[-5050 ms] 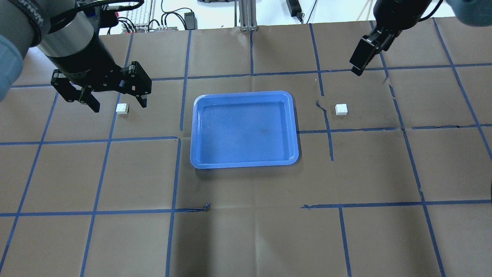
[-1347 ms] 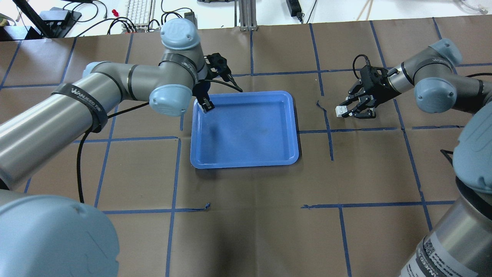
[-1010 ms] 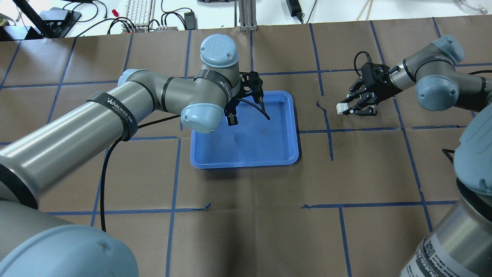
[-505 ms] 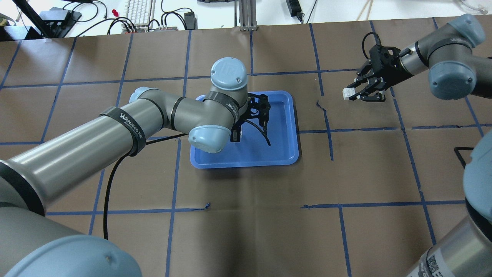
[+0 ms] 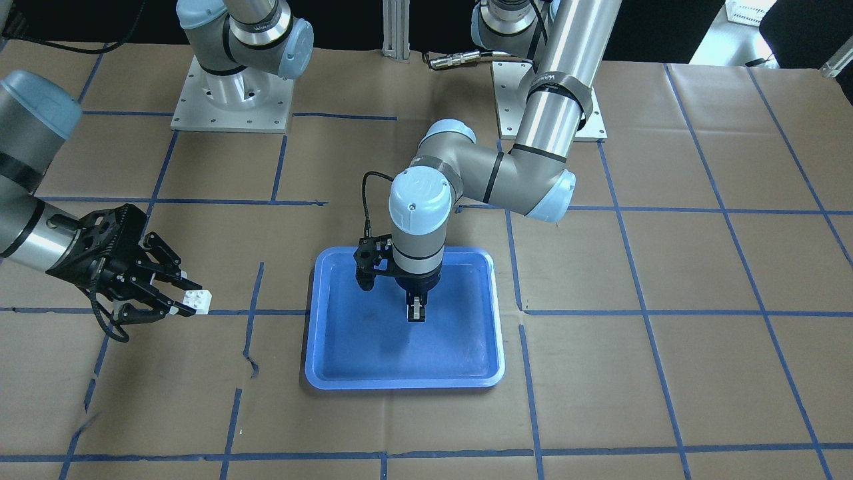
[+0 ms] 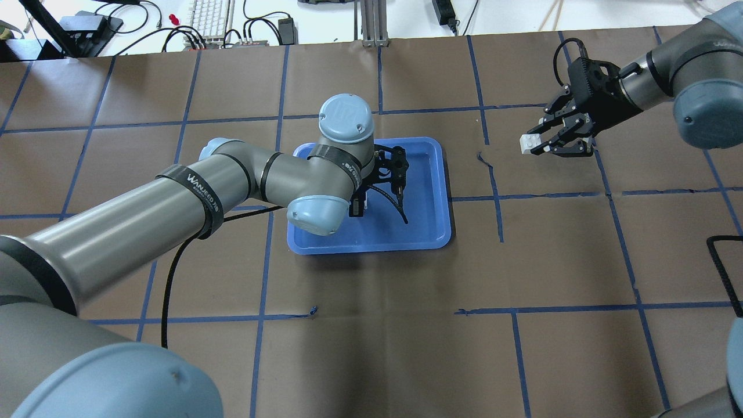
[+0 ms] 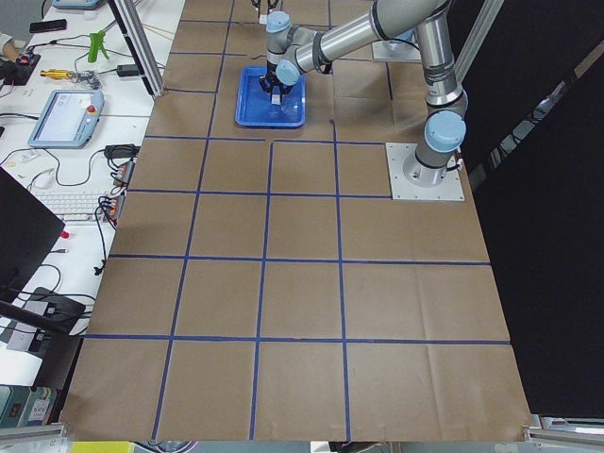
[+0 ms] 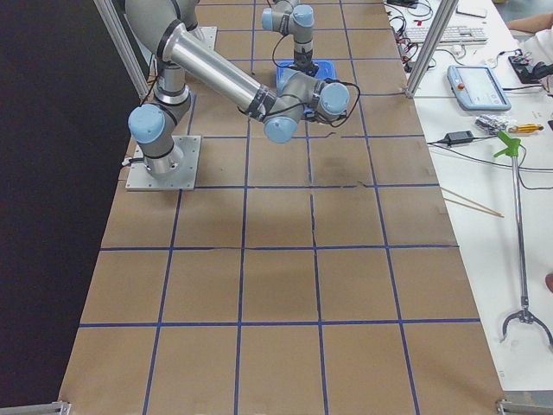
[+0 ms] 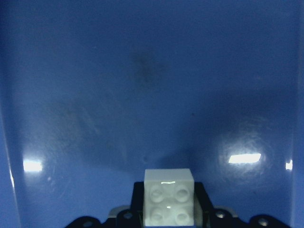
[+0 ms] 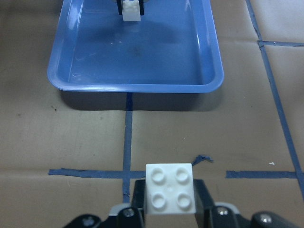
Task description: Assemble white blocks and place on blue tray
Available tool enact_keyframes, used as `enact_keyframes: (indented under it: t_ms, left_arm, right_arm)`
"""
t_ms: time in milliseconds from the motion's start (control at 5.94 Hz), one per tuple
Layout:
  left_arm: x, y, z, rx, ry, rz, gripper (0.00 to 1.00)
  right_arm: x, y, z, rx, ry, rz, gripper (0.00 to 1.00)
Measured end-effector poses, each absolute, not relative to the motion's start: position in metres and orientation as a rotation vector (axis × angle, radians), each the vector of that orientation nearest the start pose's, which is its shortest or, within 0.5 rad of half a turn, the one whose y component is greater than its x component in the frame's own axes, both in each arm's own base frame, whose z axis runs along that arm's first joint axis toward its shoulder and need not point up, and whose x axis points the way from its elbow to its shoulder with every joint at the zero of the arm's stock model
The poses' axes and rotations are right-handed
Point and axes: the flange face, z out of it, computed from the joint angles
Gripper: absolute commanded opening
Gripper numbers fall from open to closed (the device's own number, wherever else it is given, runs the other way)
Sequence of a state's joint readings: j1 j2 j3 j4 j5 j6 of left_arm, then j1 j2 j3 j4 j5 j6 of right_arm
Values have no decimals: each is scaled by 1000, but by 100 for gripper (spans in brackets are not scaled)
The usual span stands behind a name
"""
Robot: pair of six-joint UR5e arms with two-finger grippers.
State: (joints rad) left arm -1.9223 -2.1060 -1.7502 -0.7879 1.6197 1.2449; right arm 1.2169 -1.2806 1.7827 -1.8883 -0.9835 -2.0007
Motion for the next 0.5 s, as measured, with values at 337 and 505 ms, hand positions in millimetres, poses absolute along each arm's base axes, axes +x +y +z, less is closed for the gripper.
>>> enact_keyframes:
  t_ms: [337, 505]
  left_arm:
    - [-336, -537, 174, -2289, -2238, 76, 99]
    - [-335, -538, 185, -2291, -2232, 71, 99]
  right_arm:
    - [-9, -571, 273, -1896, 1865, -646, 24]
    - [-9, -573, 274, -1910, 1869, -658, 24]
